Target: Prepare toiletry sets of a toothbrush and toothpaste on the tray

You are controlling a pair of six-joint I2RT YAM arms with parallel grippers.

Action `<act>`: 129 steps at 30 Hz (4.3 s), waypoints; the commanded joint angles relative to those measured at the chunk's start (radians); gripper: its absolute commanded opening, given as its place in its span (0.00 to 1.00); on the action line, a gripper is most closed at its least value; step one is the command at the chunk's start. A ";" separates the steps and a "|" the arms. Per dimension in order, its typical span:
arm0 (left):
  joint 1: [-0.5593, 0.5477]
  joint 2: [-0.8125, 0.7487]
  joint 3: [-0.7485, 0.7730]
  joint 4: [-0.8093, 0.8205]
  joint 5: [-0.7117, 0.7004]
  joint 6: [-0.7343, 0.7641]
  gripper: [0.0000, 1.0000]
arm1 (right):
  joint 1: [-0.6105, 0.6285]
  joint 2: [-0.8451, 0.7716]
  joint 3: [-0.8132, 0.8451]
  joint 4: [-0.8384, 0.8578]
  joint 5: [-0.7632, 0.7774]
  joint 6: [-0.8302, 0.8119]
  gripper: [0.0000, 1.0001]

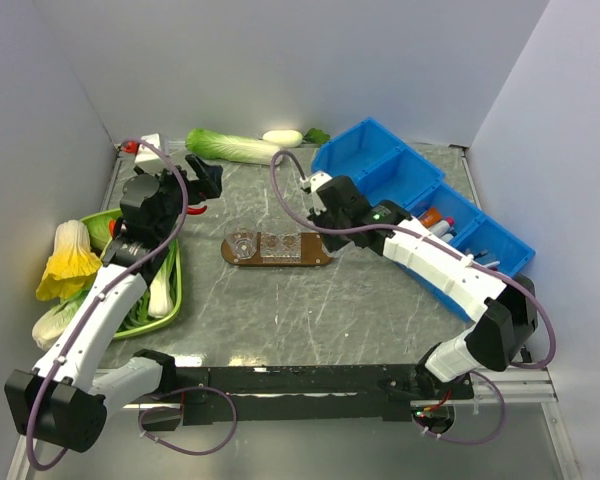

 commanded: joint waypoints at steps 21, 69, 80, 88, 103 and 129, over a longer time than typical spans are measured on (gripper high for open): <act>0.004 0.003 0.020 0.030 0.012 0.019 0.97 | 0.025 0.226 0.115 0.124 0.084 0.057 0.00; 0.004 0.018 0.020 0.030 0.021 0.019 0.97 | 0.027 0.357 0.154 0.155 0.070 0.043 0.00; 0.004 0.018 0.022 0.031 0.024 0.019 0.97 | 0.025 0.369 0.158 0.149 0.080 0.035 0.00; 0.004 0.019 0.020 0.031 0.026 0.018 0.97 | 0.025 0.372 0.170 0.135 0.093 0.037 0.08; 0.004 0.021 0.020 0.033 0.029 0.018 0.97 | 0.027 0.352 0.166 0.135 0.098 0.035 0.28; 0.004 0.023 0.019 0.034 0.030 0.016 0.97 | 0.027 0.208 0.127 0.124 0.075 0.037 0.42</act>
